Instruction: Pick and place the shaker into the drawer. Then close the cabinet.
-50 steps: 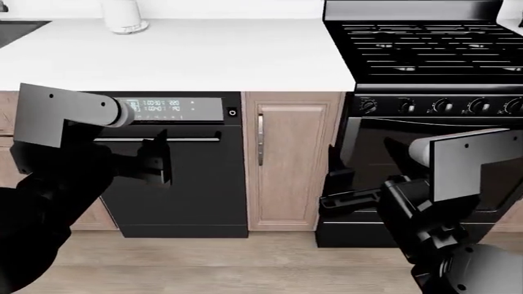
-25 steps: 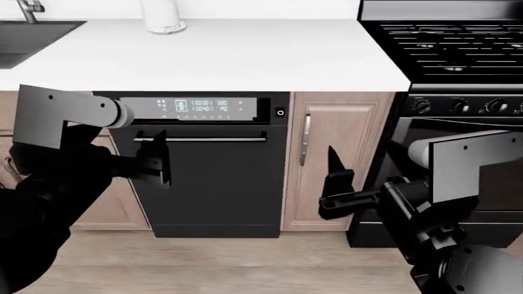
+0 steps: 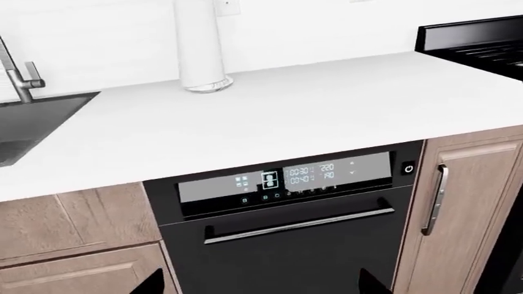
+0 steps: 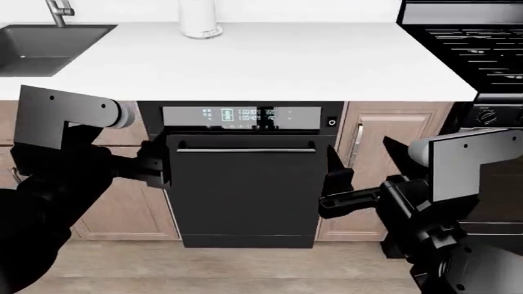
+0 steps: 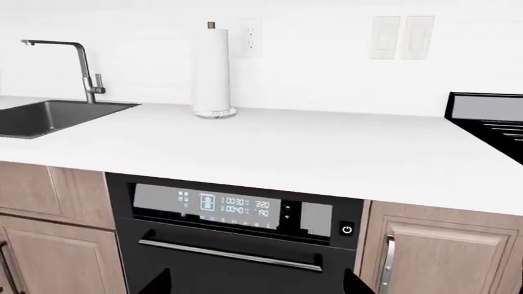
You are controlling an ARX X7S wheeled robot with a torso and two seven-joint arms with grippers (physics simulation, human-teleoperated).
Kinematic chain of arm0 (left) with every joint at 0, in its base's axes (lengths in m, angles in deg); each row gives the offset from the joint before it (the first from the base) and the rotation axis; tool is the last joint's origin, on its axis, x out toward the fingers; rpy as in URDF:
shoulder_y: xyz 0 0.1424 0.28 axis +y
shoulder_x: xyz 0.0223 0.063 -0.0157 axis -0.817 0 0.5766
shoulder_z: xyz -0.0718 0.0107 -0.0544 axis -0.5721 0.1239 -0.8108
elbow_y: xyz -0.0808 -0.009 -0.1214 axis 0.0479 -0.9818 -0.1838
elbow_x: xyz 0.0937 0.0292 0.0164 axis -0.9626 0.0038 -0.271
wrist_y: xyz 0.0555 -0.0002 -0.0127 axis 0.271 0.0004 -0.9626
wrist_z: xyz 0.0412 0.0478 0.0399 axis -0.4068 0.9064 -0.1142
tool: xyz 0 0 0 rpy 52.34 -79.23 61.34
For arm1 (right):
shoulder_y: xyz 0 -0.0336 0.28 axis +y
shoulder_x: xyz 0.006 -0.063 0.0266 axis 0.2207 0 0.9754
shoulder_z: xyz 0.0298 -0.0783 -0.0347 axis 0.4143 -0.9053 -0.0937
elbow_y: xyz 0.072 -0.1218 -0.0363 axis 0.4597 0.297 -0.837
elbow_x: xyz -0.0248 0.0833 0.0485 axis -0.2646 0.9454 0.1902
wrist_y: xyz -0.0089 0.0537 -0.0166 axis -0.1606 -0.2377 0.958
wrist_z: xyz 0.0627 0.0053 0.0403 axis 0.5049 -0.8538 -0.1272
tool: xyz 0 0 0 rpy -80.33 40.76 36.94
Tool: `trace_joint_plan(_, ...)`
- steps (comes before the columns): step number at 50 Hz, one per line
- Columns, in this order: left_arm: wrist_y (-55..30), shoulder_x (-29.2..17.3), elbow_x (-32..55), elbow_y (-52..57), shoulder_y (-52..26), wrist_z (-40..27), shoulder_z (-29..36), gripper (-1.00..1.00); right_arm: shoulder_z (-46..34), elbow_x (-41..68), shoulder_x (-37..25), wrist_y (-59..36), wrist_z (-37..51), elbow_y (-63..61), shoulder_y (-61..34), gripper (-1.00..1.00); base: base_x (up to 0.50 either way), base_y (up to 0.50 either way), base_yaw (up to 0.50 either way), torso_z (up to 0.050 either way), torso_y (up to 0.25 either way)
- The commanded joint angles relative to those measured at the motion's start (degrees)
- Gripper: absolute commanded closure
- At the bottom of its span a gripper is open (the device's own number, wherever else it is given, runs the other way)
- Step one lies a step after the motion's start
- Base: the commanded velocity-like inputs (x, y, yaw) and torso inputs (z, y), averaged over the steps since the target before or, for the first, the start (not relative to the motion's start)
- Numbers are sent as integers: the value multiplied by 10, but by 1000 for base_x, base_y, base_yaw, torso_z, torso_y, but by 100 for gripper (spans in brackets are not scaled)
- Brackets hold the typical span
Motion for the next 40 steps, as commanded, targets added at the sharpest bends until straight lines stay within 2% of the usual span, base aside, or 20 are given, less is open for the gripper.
trace_joint_plan(1,3,-1,-1,0,2,1,2,-100,-2,-1,-2,5,-1,0,0,-100,267,501,0,0,0)
trace_joint_plan(15,6,-3,2,1,2,-1,5,-100,-2,-2,-3,14,-4,-1,3,-100,284,493,0,0,0)
trace_joint_plan(40,12,-6,-2,0,3,1,11,-100,0,8,-5,25,2,-1,2,-100,500,25,0,0,1)
